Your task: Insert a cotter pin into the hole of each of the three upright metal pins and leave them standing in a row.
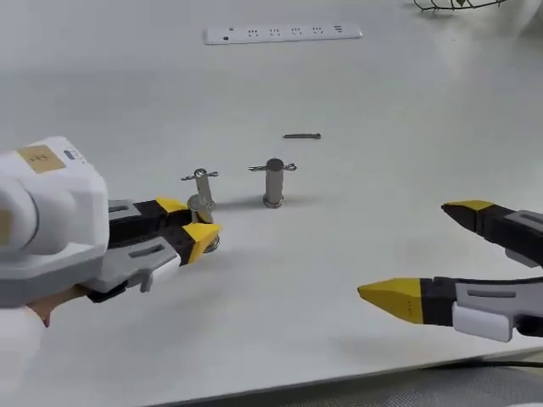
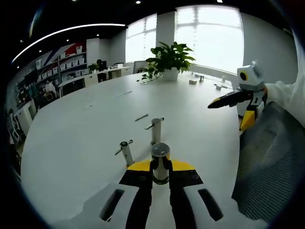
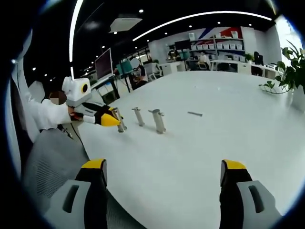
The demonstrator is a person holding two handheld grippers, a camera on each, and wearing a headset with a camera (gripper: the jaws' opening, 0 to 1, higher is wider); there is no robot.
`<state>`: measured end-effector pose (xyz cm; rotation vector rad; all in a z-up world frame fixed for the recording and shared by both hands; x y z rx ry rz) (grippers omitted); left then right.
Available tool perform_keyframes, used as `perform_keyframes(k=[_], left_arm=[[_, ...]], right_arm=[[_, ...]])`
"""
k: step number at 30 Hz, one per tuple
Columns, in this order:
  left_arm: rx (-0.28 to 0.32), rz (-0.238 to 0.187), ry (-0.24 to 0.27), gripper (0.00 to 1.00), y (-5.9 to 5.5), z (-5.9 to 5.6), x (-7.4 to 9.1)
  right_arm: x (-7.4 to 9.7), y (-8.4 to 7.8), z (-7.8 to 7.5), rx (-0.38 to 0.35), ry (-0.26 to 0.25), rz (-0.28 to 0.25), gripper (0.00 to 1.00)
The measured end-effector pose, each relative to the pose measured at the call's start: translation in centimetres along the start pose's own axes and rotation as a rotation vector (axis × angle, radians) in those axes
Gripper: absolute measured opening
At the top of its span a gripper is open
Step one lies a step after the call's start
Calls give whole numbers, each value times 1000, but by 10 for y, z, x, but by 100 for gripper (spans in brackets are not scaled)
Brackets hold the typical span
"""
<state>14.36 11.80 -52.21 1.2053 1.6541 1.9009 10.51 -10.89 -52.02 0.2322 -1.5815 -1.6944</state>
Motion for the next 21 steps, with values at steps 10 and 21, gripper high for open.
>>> perform_keyframes(k=[10,21], left_arm=[[13,13,-8,9,-5,-7,-18],[42,11,-4,9,-8,-10,-28]], right_arm=[[2,-6,6,-5,44,33,98],[0,-10,14,20,87,65,98]])
Point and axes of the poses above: the centre of the closed fingertips' face, and the gripper's own axes: x roughly backward along the fingers, z roughly to its left, y roughly out of its top, the point moved 5 cm from there along x, roughly backward along the fingers, and after that the axes turned 9 degrees about -z, right-handed, at the moved point
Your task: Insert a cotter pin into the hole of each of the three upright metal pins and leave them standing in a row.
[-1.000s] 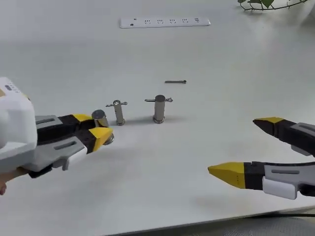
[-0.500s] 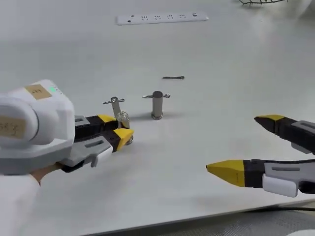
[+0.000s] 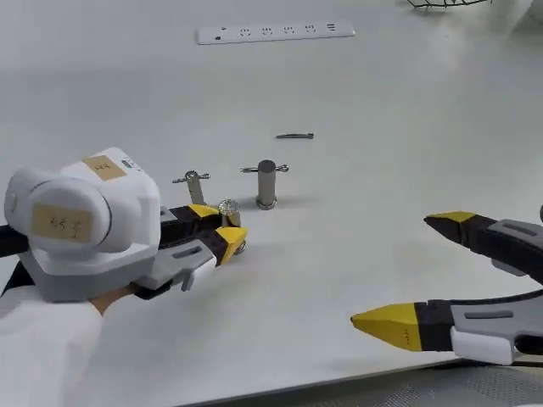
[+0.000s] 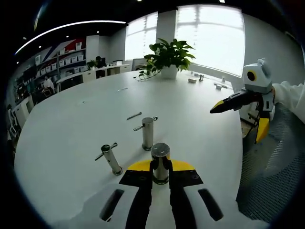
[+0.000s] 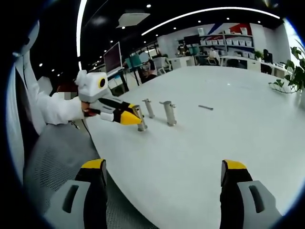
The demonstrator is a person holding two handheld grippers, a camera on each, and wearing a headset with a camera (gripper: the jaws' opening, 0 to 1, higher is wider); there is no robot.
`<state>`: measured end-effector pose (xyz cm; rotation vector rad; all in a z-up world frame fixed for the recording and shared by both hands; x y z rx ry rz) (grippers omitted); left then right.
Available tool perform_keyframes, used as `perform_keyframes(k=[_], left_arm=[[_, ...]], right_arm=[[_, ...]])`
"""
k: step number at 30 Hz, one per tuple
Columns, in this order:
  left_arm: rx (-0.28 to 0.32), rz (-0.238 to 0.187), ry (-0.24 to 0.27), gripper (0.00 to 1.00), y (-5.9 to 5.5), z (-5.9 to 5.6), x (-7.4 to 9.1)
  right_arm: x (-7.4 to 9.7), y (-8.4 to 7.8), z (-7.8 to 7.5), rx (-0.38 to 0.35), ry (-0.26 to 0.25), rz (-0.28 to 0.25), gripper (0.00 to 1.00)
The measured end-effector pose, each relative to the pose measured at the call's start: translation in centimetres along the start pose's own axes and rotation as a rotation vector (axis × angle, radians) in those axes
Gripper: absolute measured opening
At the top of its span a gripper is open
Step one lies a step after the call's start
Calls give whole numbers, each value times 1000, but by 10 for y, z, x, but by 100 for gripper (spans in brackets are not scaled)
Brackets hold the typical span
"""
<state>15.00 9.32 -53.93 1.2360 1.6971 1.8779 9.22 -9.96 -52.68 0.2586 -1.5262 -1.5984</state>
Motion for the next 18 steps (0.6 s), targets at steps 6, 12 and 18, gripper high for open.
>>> perform_keyframes(k=[6,12,18], left_arm=[[-15,4,4,9,-3,1,-1],[-18,7,7,9,-4,-2,-2],[-19,18,3,9,-6,-3,-3]], right_arm=[[0,0,1,3,1,5,97],[0,-1,1,1,2,9,97],[0,-2,0,12,2,28,96]])
Point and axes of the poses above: the centre of the closed fingertips' face, and the gripper's own axes: x roughly backward along the fingers, z roughly to its left, y roughly out of its top, the point moved 5 cm from there along x, roughly backward along the fingers, and after that the axes turned 9 degrees about -z, right-handed, at the moved point
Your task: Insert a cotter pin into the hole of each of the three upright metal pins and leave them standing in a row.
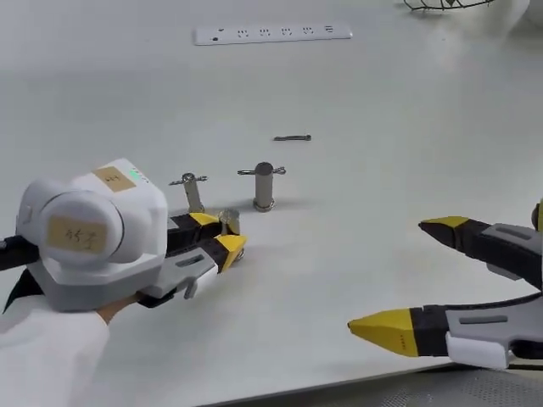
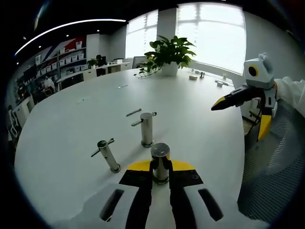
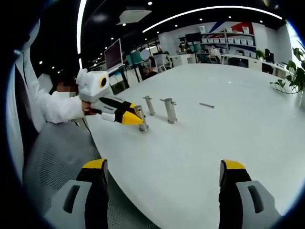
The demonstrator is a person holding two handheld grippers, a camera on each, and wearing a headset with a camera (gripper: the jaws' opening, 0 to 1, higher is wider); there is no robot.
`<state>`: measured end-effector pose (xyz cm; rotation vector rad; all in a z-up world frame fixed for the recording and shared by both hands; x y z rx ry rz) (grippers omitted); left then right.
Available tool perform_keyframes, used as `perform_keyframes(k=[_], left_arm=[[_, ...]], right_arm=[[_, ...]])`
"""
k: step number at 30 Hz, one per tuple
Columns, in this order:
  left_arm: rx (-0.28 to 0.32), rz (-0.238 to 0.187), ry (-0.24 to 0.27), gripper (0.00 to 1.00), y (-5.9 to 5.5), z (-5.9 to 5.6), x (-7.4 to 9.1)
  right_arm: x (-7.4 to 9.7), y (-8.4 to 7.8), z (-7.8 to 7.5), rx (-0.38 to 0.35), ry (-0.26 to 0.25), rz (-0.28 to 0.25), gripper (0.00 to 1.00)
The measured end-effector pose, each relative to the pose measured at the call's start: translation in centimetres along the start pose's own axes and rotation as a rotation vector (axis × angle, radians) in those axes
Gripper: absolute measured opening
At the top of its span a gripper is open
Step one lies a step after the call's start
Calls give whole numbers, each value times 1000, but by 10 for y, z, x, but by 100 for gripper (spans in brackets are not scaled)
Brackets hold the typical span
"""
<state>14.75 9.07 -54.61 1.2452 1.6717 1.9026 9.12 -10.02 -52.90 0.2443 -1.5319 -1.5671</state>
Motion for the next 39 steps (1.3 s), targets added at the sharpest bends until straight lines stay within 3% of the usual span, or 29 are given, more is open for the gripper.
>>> perform_keyframes(k=[8,14,22,26,30,36,39], left_arm=[[-19,20,7,9,-3,-1,-2],[8,20,10,9,-5,-2,-4],[9,15,30,10,-5,-4,-5],[48,-7,55,10,-8,-4,-4],[39,-7,40,10,-8,-6,-5],[85,9,38,11,-8,-6,-5],[86,8,20,17,-5,-8,-1]], right_arm=[[0,0,-1,-9,0,-2,95],[0,-1,-4,-16,-9,2,93],[1,0,-5,-24,-18,-6,93],[1,-2,-5,-23,-16,-1,92],[0,-1,-3,-21,-13,-1,92],[-1,-1,-3,-20,-13,2,92],[-1,-1,-3,-20,-13,2,92]])
Point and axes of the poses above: the centre of the closed fingertips' face, and the gripper's own axes: x roughly backward along the fingers, z roughly to its left, y roughly out of its top, the point moved 5 cm from there along x, roughly backward along the fingers, and after that the axes turned 9 degrees about -z, right-handed, at the moved point
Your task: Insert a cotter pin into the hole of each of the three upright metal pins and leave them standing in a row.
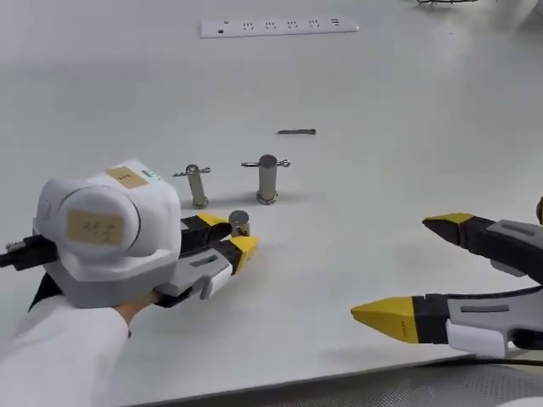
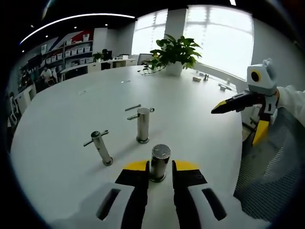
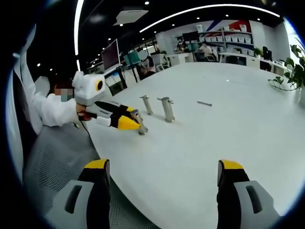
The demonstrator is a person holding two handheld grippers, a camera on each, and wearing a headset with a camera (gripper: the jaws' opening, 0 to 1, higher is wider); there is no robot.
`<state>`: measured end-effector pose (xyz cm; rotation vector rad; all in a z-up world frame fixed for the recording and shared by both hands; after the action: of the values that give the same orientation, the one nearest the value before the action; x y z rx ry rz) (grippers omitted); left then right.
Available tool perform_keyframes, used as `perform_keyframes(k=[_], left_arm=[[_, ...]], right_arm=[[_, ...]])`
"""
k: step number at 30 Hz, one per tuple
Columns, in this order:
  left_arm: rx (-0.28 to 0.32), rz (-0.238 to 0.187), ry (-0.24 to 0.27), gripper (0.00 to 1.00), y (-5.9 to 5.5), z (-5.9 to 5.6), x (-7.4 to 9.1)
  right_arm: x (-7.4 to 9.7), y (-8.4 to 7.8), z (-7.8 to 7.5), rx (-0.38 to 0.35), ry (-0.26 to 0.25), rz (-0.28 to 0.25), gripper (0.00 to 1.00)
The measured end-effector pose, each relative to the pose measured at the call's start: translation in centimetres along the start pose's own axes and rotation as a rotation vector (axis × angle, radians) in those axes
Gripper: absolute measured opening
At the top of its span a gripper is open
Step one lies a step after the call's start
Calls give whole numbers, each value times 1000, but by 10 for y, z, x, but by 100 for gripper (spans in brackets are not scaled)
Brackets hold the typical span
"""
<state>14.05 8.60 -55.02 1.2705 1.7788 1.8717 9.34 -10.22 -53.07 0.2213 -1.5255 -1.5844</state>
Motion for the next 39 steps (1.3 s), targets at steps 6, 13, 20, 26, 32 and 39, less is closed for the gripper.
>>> perform_keyframes(k=[6,13,20,26,32,39], left_arm=[[-3,18,-67,39,1,1,20],[15,24,-155,66,4,-4,50],[-68,57,-175,95,-1,-2,61],[-65,16,-213,99,13,-13,65],[-81,16,-224,99,12,-19,68],[-75,36,-211,99,8,-18,74]], right_arm=[[0,0,1,7,4,9,91],[0,1,1,15,12,21,91],[0,4,1,30,20,37,90],[0,3,0,54,40,71,89],[2,8,-8,100,46,115,89],[3,28,-18,245,132,193,82]])
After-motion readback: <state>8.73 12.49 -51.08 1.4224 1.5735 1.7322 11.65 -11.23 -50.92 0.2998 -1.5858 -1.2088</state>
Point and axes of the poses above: the centre of the closed fingertips' face, and the gripper's own axes: x roughly backward along the fingers, z roughly to its left, y roughly out of its top, the point moved 5 cm from there along x, roughly backward along the fingers, and after that the axes turned 9 degrees about -z, right-handed, at the moved point
